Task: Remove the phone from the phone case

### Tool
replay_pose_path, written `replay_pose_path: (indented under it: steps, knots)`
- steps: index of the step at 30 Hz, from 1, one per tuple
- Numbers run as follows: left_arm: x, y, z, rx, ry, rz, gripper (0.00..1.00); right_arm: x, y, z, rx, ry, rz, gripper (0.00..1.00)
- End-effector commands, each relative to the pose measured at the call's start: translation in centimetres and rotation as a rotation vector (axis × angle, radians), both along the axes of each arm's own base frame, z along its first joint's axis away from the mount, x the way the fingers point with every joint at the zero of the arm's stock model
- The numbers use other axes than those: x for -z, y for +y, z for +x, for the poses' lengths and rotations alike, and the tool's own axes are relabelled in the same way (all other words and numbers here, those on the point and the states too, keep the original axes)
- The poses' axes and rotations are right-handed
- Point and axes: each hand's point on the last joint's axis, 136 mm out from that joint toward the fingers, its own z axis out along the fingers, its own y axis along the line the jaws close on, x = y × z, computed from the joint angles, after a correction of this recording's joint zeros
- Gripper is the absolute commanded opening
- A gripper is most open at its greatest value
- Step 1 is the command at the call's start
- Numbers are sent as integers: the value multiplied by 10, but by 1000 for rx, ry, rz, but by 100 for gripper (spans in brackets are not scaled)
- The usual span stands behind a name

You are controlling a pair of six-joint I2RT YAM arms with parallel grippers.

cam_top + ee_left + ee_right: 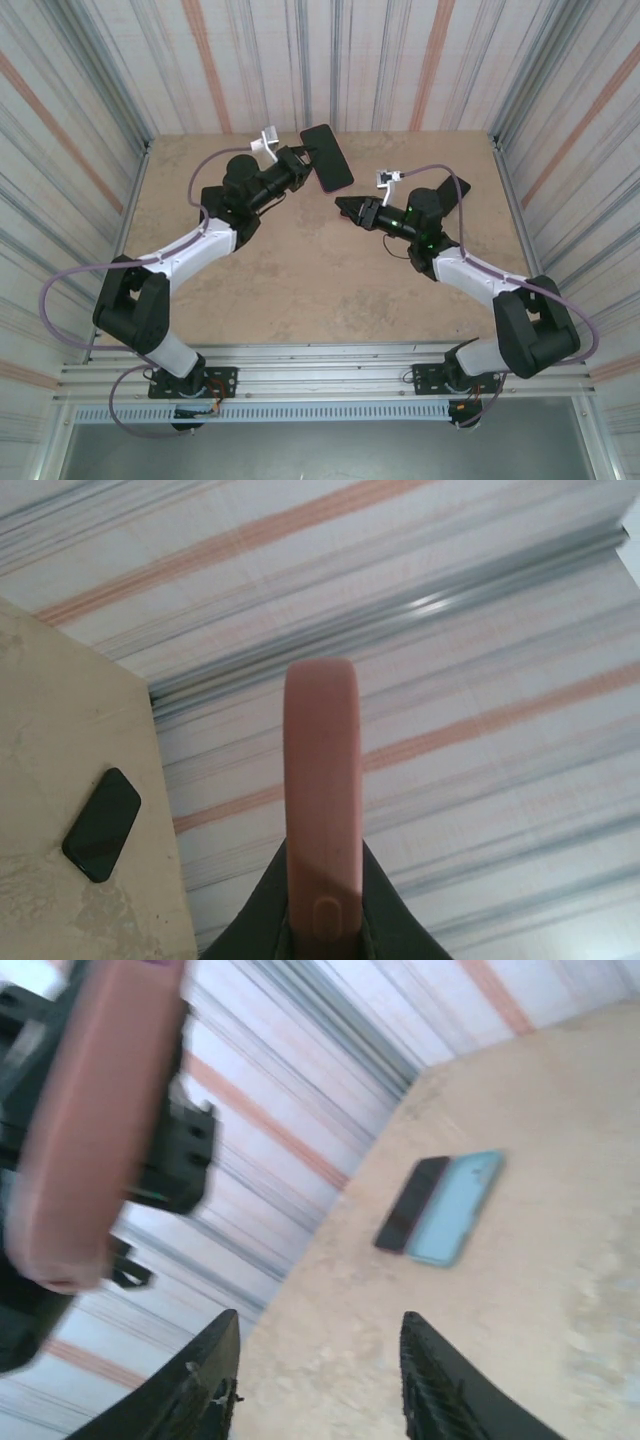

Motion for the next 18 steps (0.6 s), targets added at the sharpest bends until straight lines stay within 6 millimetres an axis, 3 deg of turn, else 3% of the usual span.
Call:
replay_pose_path:
  steps: [1,7,11,18]
  knots:
    - [-62,5,-25,90,-250,19,0,2,-9,-12,-43,-98,-124,48]
    - [-67,6,-33,192,-428,155,0,-12,-21,-24,-139,-260,-231,49]
    - [-72,-1,-49,279,-597,255,0,-19,-16,-33,-214,-395,-305,47]
    - [-76,-10,-68,416,-741,291,0,-42,-1,-46,-375,-545,-287,44]
